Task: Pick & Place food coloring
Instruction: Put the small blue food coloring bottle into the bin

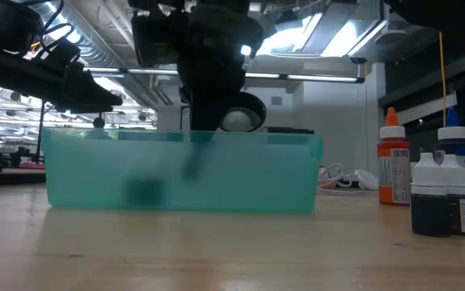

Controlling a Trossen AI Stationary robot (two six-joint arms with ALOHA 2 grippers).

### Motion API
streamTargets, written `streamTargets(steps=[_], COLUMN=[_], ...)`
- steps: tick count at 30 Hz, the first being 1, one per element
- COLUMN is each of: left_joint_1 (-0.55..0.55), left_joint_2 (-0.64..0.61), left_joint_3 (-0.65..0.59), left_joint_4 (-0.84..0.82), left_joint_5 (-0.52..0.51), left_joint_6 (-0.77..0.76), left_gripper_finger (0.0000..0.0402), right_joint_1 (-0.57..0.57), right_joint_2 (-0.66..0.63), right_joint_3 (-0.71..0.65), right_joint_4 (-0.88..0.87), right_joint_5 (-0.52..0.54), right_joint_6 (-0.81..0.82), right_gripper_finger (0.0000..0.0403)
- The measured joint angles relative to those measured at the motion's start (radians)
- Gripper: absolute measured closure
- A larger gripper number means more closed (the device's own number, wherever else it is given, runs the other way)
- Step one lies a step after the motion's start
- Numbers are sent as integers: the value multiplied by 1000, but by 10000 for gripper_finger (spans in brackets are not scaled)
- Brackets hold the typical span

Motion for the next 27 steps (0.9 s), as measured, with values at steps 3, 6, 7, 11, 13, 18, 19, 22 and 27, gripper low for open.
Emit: streamTargets(steps=[3, 6, 7, 11, 13, 18, 19, 22, 27], left_joint_1=[0, 0, 0, 0, 0, 0, 0, 0, 0], left_joint_2=[0, 0, 0, 0, 0, 0, 0, 0, 0], left_joint_3=[0, 0, 0, 0, 0, 0, 0, 0, 0], left_joint_4=[0, 0, 0, 0, 0, 0, 0, 0, 0], left_joint_5=[0, 0, 0, 0, 0, 0, 0, 0, 0], left_joint_6=[0, 0, 0, 0, 0, 0, 0, 0, 0], left_gripper_finger=[41, 41, 41, 41, 41, 41, 41, 41, 41], right_joint_1=[-1, -2, -4, -6, -6, -7, -7, -7, -13], right_joint_2=[5, 6, 7, 13, 22, 33, 35, 35, 35], right_joint_3=[-1, 0, 0, 0, 0, -1, -1, -1, -1], right_joint_4=[17, 56, 57, 63, 61, 61, 60, 65, 66], right_joint_5=[-9, -9, -10, -13, -14, -14, -14, -14, -14], right_joint_6=[0, -9, -11, -23, -24, -25, -25, -26, -26], right_gripper_finger=[333, 332, 333, 333, 332, 332, 332, 331, 330])
